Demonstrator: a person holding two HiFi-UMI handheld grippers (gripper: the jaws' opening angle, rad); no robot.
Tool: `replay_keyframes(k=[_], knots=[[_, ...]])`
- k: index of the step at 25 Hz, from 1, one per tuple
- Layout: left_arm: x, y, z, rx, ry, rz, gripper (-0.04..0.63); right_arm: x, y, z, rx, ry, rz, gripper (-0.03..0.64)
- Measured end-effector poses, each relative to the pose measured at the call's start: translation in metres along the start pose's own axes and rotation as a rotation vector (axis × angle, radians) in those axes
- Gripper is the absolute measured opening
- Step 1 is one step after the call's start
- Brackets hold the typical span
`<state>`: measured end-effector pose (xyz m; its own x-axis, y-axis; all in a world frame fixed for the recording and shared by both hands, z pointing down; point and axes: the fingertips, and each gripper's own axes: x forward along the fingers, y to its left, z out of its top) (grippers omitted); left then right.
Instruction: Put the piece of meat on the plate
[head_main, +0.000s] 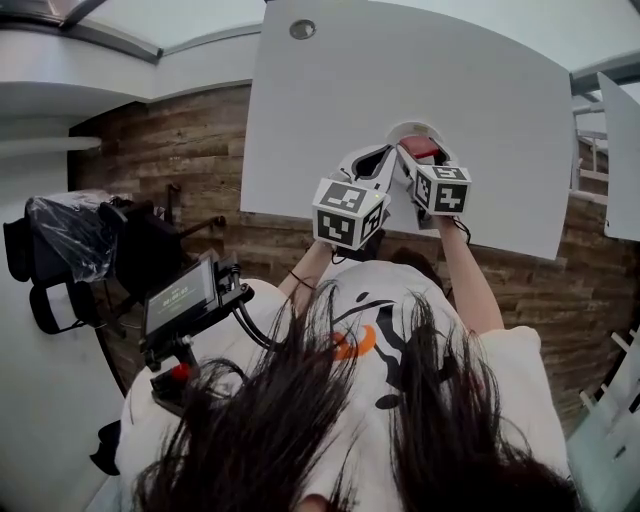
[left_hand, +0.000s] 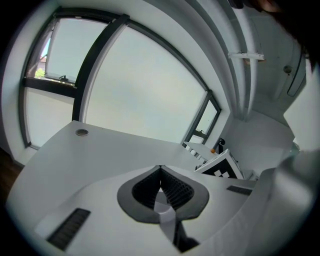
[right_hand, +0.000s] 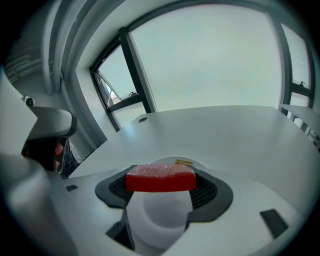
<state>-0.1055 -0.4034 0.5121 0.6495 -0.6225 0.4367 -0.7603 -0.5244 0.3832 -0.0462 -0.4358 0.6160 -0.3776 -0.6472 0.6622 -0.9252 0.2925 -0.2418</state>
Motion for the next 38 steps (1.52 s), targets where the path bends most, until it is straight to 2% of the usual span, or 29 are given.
replay_keyframes(k=[10, 20, 26, 38], knots=[[-0.001, 0.012, 0.002, -0.050, -0.012, 0.038, 0.006, 0.028, 0.008, -0.009, -0.026, 0.086, 0.001, 0.324], [-0.001, 0.020, 0.008, -0.075, -0.023, 0.051, 0.006, 0.031, 0.016, -0.015, -0.126, 0.133, -0.001, 0.324], [0.000, 0.022, 0.009, -0.074, -0.022, 0.054, 0.006, 0.031, 0.018, -0.019, -0.127, 0.185, -0.002, 0.325], [0.001, 0.031, 0.013, -0.075, -0.028, 0.078, 0.006, 0.034, 0.012, -0.020, -0.079, 0.188, -0.044, 0.325]])
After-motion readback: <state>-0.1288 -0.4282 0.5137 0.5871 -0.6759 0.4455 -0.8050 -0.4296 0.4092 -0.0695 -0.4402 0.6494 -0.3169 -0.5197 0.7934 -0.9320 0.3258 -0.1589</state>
